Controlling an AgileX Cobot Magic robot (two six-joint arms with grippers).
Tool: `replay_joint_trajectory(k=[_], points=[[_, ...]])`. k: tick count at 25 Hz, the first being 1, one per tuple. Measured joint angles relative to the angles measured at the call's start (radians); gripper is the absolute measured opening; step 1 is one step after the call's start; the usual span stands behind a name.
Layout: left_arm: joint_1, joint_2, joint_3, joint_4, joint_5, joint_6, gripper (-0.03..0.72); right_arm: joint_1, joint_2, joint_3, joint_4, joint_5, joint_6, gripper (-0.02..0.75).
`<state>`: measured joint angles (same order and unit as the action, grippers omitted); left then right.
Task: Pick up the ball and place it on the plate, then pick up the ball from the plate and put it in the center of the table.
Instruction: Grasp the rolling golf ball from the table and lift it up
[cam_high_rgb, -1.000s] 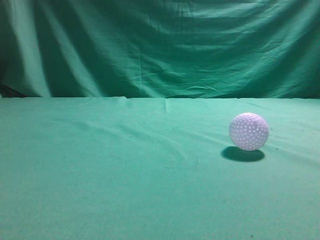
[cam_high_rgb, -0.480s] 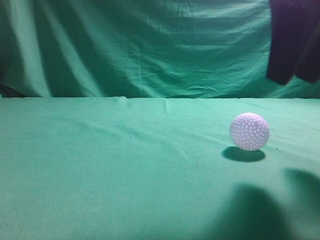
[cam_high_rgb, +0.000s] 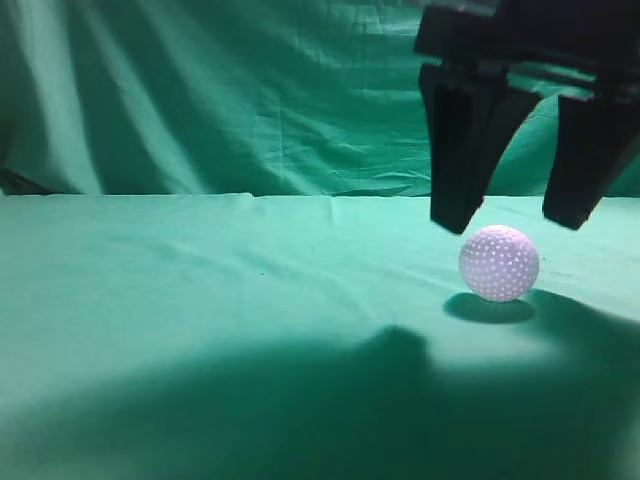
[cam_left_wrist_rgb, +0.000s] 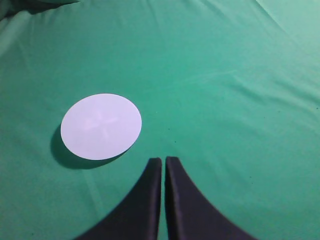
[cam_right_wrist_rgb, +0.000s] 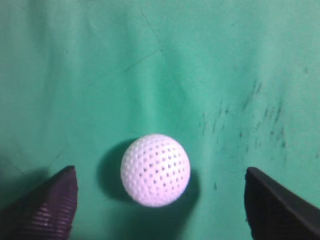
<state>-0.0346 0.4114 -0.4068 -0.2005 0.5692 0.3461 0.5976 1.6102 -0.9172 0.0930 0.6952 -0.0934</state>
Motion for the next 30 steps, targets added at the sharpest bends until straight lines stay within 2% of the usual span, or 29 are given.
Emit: replay_joint_trajectory(k=[7, 8, 10, 14, 18, 19, 24, 30], points=[[0.000, 0.000, 0.000, 0.000, 0.000, 0.000, 0.000, 0.000, 0.098, -0.048, 0.002, 0.014, -0.002, 0.610], [0.000, 0.000, 0.000, 0.000, 0.000, 0.000, 0.000, 0.000, 0.103, -0.049, 0.002, 0.014, -0.002, 0.557], [0.000, 0.000, 0.000, 0.000, 0.000, 0.000, 0.000, 0.000, 0.112, -0.049, 0.002, 0.014, -0.002, 0.502], [0.000, 0.000, 0.000, 0.000, 0.000, 0.000, 0.000, 0.000, 0.122, -0.050, 0.006, 0.010, -0.002, 0.510], [0.000, 0.000, 0.000, 0.000, 0.000, 0.000, 0.000, 0.000, 0.133, -0.050, 0.006, 0.008, -0.004, 0.330], [0.000, 0.000, 0.000, 0.000, 0.000, 0.000, 0.000, 0.000, 0.133, -0.052, 0.006, 0.008, -0.004, 0.309], [0.000, 0.000, 0.000, 0.000, 0.000, 0.000, 0.000, 0.000, 0.133, -0.080, 0.006, 0.033, -0.004, 0.318], [0.000, -0.017, 0.000, 0.000, 0.000, 0.000, 0.000, 0.000, 0.133, -0.298, 0.021, 0.096, -0.013, 0.318]])
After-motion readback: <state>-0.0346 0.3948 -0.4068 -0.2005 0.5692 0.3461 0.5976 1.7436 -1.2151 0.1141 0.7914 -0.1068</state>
